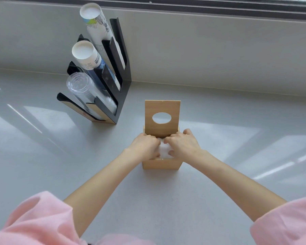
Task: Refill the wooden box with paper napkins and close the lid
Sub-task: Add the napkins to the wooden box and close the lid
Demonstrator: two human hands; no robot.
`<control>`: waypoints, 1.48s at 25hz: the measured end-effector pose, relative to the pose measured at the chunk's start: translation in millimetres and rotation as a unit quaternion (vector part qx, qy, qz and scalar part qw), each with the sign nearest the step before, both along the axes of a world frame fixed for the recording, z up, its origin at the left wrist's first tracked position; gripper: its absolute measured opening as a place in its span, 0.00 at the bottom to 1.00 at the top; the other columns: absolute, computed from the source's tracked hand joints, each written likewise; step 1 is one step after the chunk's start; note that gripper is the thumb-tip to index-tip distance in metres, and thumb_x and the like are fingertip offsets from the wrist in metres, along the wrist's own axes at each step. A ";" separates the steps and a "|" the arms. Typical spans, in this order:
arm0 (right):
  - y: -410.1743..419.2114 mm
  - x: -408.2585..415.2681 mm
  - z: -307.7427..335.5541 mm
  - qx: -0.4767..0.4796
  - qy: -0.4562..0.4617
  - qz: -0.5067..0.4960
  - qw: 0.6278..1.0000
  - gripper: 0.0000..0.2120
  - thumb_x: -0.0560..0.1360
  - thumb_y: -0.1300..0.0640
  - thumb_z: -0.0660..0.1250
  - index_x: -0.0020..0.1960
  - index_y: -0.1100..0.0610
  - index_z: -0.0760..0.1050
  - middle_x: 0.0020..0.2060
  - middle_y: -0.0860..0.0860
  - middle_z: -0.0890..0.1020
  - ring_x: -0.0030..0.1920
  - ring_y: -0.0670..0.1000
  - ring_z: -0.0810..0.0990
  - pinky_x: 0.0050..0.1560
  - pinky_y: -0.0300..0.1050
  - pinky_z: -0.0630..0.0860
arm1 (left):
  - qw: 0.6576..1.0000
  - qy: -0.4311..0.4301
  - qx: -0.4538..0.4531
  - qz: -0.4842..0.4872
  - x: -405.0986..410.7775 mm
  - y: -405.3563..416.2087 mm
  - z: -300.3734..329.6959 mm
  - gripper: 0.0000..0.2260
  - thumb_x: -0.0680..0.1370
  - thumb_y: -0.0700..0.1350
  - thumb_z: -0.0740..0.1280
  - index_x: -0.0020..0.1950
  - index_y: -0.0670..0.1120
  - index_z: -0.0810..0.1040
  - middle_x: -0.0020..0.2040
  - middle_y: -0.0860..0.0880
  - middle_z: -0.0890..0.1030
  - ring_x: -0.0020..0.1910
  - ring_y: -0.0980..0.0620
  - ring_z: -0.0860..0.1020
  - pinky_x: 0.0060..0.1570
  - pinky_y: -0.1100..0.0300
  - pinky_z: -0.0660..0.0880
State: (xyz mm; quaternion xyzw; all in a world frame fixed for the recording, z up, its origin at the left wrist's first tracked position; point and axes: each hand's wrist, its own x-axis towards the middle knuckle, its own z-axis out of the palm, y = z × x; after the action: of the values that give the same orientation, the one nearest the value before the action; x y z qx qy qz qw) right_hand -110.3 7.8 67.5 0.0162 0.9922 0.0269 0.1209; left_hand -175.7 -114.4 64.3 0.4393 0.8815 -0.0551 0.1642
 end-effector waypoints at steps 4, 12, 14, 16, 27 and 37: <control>0.2 -7.9 -7.5 0.048 -0.054 -0.004 0.997 0.17 0.73 0.57 0.64 0.62 0.51 0.74 0.56 0.49 0.78 0.61 0.50 0.72 0.58 0.47 0.62 | 0.995 0.043 -0.056 -0.068 -10.5 0.1 -13.8 0.15 0.75 0.45 0.61 0.61 0.47 0.75 0.56 0.48 0.79 0.57 0.48 0.75 0.66 0.59 0.57; 0.8 -13.5 -9.9 0.077 -0.124 0.016 0.989 0.18 0.75 0.58 0.62 0.64 0.47 0.72 0.58 0.48 0.76 0.63 0.50 0.68 0.60 0.48 0.61 | 0.971 0.115 -0.130 -0.162 -23.1 1.6 -23.8 0.18 0.77 0.44 0.58 0.66 0.55 0.70 0.56 0.51 0.79 0.57 0.48 0.74 0.66 0.56 0.57; 1.8 -11.2 -9.3 0.055 -0.107 0.013 0.993 0.18 0.75 0.57 0.62 0.64 0.48 0.73 0.57 0.49 0.77 0.62 0.51 0.69 0.54 0.47 0.60 | 0.972 0.111 -0.130 -0.162 -23.7 1.7 -23.3 0.17 0.76 0.42 0.58 0.65 0.53 0.71 0.56 0.50 0.80 0.56 0.48 0.75 0.65 0.56 0.57; 0.6 -7.4 -9.3 0.021 -0.081 0.005 0.996 0.17 0.75 0.58 0.61 0.63 0.49 0.73 0.56 0.50 0.78 0.62 0.51 0.69 0.55 0.47 0.61 | 0.982 0.083 -0.092 -0.145 -22.9 -1.1 -19.9 0.17 0.75 0.41 0.59 0.63 0.51 0.73 0.56 0.49 0.81 0.57 0.47 0.76 0.66 0.56 0.57; 16.3 -2.3 29.1 -0.226 0.323 -0.137 0.909 0.12 0.76 0.59 0.62 0.60 0.55 0.75 0.55 0.51 0.78 0.57 0.53 0.75 0.49 0.45 0.71 | 0.947 0.027 0.306 0.089 -32.2 -25.0 41.1 0.15 0.78 0.46 0.61 0.65 0.48 0.72 0.59 0.49 0.74 0.58 0.50 0.73 0.50 0.57 0.70; 28.9 -50.8 34.4 -0.221 0.231 -0.179 0.930 0.22 0.77 0.59 0.62 0.70 0.58 0.65 0.67 0.52 0.71 0.68 0.53 0.66 0.65 0.46 0.65 | 0.971 0.063 0.201 0.111 -70.5 14.5 54.0 0.22 0.79 0.47 0.60 0.72 0.45 0.62 0.69 0.46 0.68 0.67 0.46 0.67 0.62 0.52 0.65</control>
State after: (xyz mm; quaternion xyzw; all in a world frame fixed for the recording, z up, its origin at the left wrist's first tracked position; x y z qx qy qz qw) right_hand -161.1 36.7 101.9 0.1726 0.9540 -0.2199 -0.1080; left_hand -246.2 -99.9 118.2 0.3581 0.9264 0.1141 0.0217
